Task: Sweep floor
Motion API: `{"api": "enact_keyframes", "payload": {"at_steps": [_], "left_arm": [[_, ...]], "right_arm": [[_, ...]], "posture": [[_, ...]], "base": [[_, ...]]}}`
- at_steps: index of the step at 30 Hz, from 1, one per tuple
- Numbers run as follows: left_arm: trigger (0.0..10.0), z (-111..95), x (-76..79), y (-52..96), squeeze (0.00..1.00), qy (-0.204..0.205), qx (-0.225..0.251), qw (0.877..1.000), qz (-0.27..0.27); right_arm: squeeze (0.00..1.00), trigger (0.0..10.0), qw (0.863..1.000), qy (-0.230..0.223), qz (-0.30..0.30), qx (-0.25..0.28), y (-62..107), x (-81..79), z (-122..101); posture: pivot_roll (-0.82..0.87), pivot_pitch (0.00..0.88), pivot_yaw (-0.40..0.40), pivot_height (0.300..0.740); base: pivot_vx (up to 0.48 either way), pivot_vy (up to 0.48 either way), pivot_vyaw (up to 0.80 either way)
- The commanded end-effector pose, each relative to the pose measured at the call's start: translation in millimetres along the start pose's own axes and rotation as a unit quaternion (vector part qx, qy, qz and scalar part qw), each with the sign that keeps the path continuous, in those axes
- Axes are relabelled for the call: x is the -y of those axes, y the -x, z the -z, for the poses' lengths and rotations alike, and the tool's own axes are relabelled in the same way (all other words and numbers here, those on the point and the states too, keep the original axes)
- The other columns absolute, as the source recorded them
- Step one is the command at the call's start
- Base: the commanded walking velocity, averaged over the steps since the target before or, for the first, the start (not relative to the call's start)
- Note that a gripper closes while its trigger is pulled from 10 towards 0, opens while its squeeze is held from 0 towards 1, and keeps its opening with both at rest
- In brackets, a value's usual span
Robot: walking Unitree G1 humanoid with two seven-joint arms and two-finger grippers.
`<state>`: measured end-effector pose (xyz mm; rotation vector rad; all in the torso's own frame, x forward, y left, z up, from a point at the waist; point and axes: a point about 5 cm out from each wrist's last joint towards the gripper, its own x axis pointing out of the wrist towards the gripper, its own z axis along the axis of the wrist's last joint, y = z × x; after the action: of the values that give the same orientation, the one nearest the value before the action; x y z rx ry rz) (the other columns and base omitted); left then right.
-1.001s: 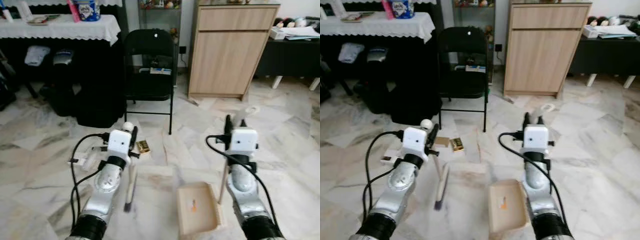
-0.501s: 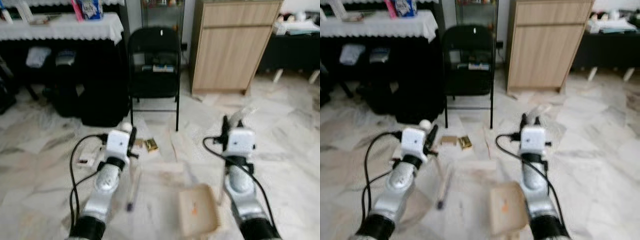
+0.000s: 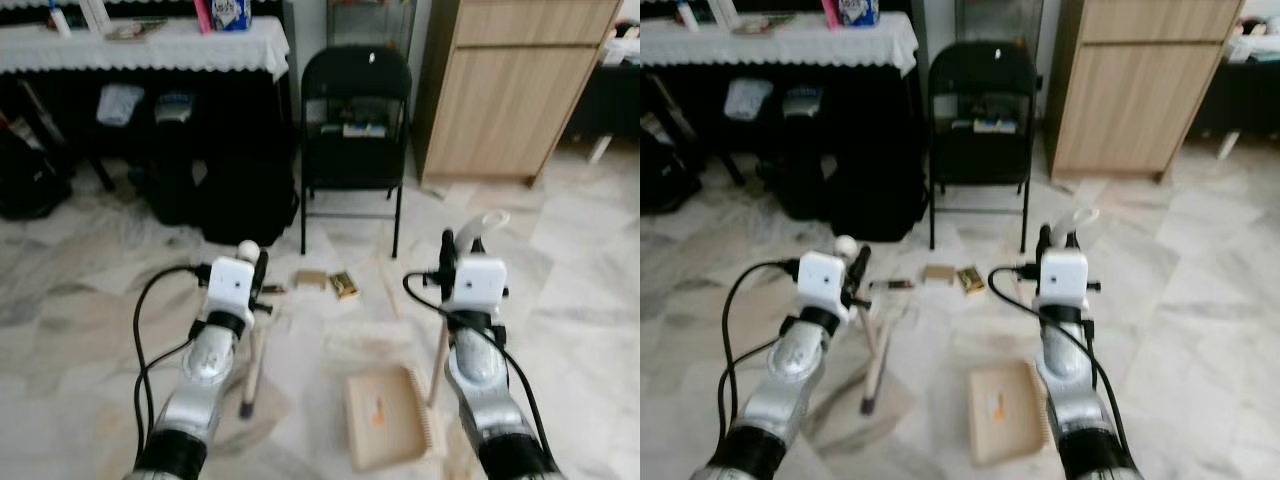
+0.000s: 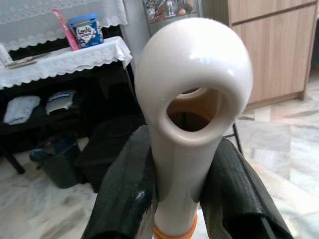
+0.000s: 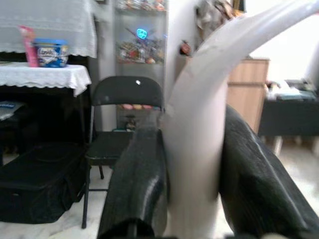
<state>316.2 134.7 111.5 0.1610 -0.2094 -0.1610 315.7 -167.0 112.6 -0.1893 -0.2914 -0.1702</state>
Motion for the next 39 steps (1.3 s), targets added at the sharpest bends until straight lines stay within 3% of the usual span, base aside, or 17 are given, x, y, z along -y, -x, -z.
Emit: {"api": "enact_keyframes", "payload": {"at_steps": [1,7,39], "left_arm": [[10.0,-11.4,6.5,-5.1,0.0,0.001,0.029,0.999,0.012],[10.0,-10.9,6.8,-5.6,0.0,-0.003,0.027,1.0,0.014],[10.0,-12.0,8.0,-6.3,0.0,-0.003,0.031,0.999,0.019]], "right_arm": [[0.0,10.0,1.0,0.007,0.006,0.019,-3.1,5.5,-6.2],[0.0,10.0,1.0,0.008,0.007,0.02,-3.5,5.7,-6.4],[0.0,10.0,1.0,0.007,0.009,0.022,-3.9,5.1,-6.8]], "posture": [[0.01,0.0,0.071,0.74],[0.01,0.0,0.071,0.74],[0.01,0.0,0.074,0.74]], "base": [[0.0,0.0,0.0],[0.0,0.0,0.0],[0.333,0.0,0.0]]}}
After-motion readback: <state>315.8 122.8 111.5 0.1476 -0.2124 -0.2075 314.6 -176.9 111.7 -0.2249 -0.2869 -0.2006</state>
